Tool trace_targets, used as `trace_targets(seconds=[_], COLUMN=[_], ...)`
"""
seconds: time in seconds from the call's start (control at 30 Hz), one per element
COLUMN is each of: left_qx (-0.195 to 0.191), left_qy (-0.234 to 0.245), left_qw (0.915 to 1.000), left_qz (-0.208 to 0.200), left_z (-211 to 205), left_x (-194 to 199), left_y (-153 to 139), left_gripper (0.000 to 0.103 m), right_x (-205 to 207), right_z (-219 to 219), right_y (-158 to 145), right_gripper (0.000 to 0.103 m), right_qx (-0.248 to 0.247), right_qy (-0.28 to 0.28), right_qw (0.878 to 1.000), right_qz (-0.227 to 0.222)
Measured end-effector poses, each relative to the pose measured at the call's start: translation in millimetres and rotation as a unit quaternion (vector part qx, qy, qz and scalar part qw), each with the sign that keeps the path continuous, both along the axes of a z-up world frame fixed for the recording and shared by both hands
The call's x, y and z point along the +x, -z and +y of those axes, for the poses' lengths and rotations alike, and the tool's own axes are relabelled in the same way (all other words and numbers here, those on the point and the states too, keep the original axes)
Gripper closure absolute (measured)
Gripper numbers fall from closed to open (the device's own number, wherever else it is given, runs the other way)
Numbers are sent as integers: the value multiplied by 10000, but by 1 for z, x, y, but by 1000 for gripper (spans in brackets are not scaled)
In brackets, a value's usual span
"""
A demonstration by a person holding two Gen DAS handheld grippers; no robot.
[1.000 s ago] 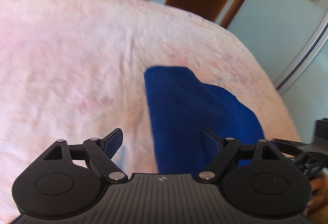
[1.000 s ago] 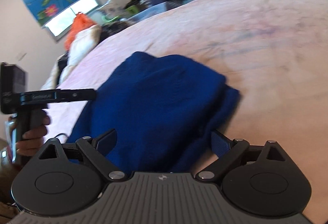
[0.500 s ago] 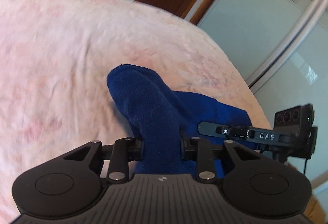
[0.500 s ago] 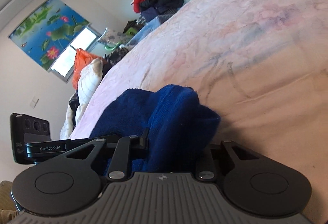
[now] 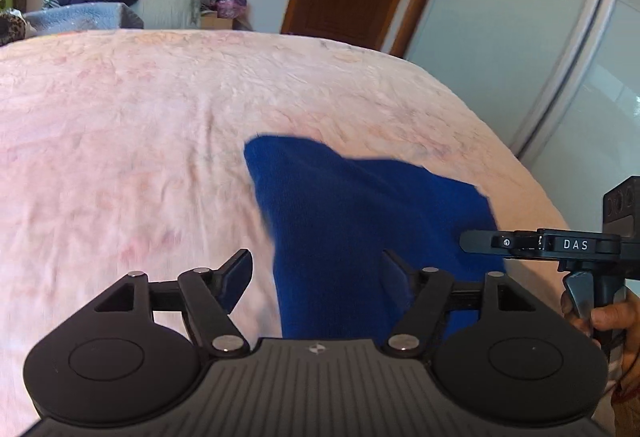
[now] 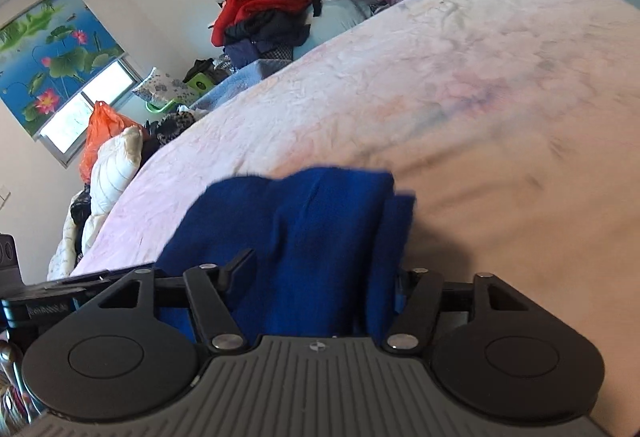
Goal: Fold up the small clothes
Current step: 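Pull the folded sweater into a neat stack and open both grippers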
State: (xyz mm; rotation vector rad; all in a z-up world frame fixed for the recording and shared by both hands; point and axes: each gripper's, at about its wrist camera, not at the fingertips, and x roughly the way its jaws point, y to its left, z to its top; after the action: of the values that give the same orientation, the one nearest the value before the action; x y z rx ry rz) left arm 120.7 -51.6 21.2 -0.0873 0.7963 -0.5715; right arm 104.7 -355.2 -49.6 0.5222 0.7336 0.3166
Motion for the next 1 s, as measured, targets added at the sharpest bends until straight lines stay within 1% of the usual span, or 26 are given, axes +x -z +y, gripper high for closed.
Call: trace_targets(seconds=[0.07,0.17,0.2,0.23,0.27,0.3,0.33,0.37,0.4,0.47,0.5,0.53,0.57,0.6,0.63,0.67,0.7,0.73,0.77,0.8,0.87,0.93,1.0], left_qx=[-129,-276,-327,-338,-240,-143,-139,-174,-208,-82,98,279,408,484,538,550,543,521,494,474,510,555,667], left_qy=[258,614,704,753,723,652,596,536,503,451,359,294,219,139,96,72,46,16,1,-35,-100,-179,-283], left_qw=[9995,9966,9950,9942,9950,9963,9969,9972,9976,9988,9993,9991,9989,9987,9984,9984,9984,9984,9985,9986,9984,9978,9968], left_qz=[157,478,623,683,648,538,503,496,428,142,93,109,124,126,123,134,177,234,246,224,232,311,336], left_z=[8,17,17,16,15,14,14,15,16,14,11,7,5,5,5,5,6,9,10,12,16,20,22], left_x=[-21,-50,-56,-63,-69,-73,-75,-78,-82,-92,-97,-98,-101,-105,-110,-114,-117,-120,-122,-124,-126,-128,-132], left_y=[7,26,33,37,40,41,40,37,32,22,21,23,24,24,22,21,20,19,19,19,18,20,23], left_gripper=[33,34,39,62,69,74,81,83,84,85,84,82,82,79,75,72,63,51,47,43,43,43,43], right_x=[-28,-69,-81,-91,-97,-102,-104,-106,-108,-114,-118,-121,-127,-133,-143,-151,-158,-163,-167,-168,-168,-169,-172], right_z=[-5,-4,1,6,12,17,20,22,25,31,35,38,44,52,61,69,77,84,90,93,94,93,97], right_y=[6,11,12,13,13,13,13,12,9,3,1,0,-2,-6,-13,-18,-23,-26,-27,-27,-23,-24,-26], right_gripper=[33,33,34,42,51,67,76,84,86,87,84,68,60,47,46,47,44,41,38,33,33,31,31], right_qx=[151,471,477,400,260,88,-4,-69,-175,-456,-634,-845,-1122,-1449,-1808,-1998,-2065,-2052,-1974,-1878,-1796,-1786,-1702], right_qy=[-95,-467,-575,-659,-662,-604,-563,-501,-440,-308,-243,-110,32,218,443,520,498,444,354,273,275,401,358], right_qw=[9997,9976,9971,9970,9974,9981,9984,9987,9989,9984,9976,9963,9936,9890,9819,9772,9751,9749,9763,9784,9803,9812,9829], right_qz=[162,190,160,119,68,72,108,81,27,-88,-130,-114,-117,-185,-346,-502,-640,-746,-809,-823,-769,-615,-603])
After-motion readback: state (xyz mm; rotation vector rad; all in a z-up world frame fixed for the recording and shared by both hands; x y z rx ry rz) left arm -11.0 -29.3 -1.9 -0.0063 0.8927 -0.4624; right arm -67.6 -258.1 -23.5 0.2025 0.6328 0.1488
